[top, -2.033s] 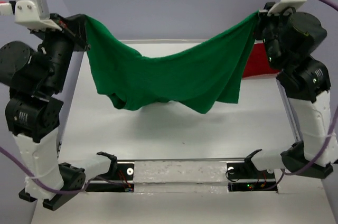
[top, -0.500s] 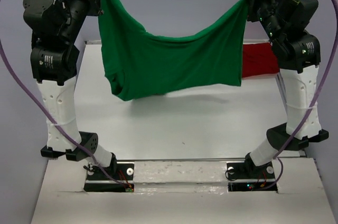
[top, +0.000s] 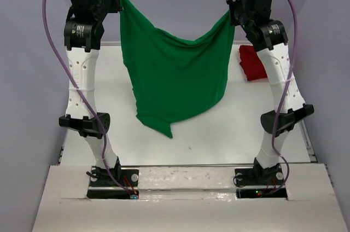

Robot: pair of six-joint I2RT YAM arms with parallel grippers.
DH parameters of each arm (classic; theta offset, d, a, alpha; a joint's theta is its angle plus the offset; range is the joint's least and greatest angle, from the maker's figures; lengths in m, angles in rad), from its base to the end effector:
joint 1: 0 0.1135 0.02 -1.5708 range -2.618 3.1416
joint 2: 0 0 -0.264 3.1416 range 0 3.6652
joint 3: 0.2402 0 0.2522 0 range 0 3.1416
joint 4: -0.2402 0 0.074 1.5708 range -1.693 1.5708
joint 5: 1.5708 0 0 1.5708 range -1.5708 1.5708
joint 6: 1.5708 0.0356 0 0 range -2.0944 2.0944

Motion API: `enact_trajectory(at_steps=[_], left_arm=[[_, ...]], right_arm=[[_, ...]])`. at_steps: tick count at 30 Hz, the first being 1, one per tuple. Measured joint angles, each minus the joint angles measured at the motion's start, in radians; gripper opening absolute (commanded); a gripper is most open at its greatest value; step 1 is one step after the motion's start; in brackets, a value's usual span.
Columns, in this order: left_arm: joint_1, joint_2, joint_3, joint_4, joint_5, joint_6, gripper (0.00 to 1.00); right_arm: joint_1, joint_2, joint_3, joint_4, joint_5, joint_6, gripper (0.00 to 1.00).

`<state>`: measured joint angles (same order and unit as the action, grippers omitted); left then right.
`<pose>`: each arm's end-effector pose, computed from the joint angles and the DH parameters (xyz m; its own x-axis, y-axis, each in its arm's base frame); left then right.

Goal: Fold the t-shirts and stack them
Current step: Flatten the tshirt out

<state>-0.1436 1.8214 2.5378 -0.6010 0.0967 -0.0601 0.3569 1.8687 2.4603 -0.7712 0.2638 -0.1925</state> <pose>0.3355 -0.0520 0.5880 0.0995 -0.0748 -0.9922 0.2438 0.9686 -0.0486 0.3537 0.1220 0.5329 -0.1457 -0.2515 -0.9568 -0.1271 0.9639 -0.2340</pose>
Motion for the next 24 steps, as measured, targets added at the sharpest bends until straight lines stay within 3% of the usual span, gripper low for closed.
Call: enact_trajectory(at_steps=[5, 10, 16, 20, 24], left_arm=[[-0.007, -0.061, -0.032, -0.010, 0.012, -0.005, 0.00], [-0.082, -0.318, -0.153, -0.015, -0.008, -0.006, 0.00], [-0.111, -0.588, -0.159, -0.011, -0.027, -0.011, 0.00], [-0.112, -0.682, -0.118, 0.023, -0.027, -0.020, 0.00], [-0.112, -0.667, -0.107, 0.028, -0.026, -0.026, 0.00]], right_arm=[[0.116, -0.030, -0.014, -0.007, 0.086, -0.043, 0.00], [0.343, -0.215, -0.110, 0.010, 0.233, -0.119, 0.00], [0.634, -0.425, -0.116, 0.123, 0.504, -0.269, 0.00], [0.670, -0.469, -0.098, 0.212, 0.640, -0.352, 0.00], [0.678, -0.444, -0.079, 0.258, 0.676, -0.387, 0.00]])
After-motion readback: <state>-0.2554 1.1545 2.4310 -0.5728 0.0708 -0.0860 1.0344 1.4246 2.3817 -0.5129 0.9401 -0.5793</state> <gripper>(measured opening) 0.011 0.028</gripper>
